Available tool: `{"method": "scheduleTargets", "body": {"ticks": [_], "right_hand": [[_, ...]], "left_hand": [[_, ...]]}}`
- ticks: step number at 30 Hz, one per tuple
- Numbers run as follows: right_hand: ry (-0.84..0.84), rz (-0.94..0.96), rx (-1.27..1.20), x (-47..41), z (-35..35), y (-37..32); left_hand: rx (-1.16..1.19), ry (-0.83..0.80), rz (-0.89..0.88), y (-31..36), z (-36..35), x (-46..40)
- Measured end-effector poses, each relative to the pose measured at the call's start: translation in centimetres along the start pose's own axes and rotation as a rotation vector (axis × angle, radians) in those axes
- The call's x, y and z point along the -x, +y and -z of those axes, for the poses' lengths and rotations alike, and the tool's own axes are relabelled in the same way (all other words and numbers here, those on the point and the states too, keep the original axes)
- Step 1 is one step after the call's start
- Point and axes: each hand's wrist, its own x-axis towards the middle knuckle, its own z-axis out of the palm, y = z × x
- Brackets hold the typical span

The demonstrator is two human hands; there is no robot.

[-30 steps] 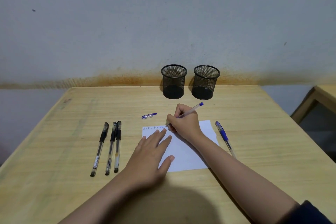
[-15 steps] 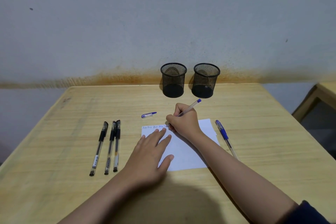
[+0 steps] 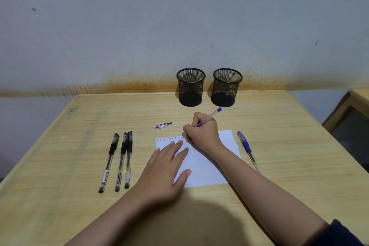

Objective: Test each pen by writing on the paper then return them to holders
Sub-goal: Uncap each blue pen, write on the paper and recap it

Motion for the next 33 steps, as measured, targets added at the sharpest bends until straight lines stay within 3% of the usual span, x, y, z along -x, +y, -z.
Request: {"method": "scheduleTargets", "body": {"ticks": [19, 23, 26, 29, 33], "right_hand": [[0.073, -0.039, -0.068, -0.4, 0.1, 0.7], [0.062, -0.135, -0.413, -0.6, 0.5, 1.0], [0.026, -0.183, -0.615, -0.8, 0.8, 0.8], [-0.018, -0.144, -0.555, -0.4, 1.2, 0.5], [-0.096, -0.103, -0.496, 0.1, 1.2, 0.1]], "left_hand": [[0.026, -0.004, -0.021, 0.0, 0.1, 0.2], [0.067, -0.001, -0.04, -0.3, 1.6, -0.8], [0.18, 0.133, -0.001, -1.7, 2.9, -2.6], [0.192, 0.323, 0.1, -3.9, 3.8, -4.5], [0.139, 0.298, 0.225, -6.5, 4.1, -6.2]]}}
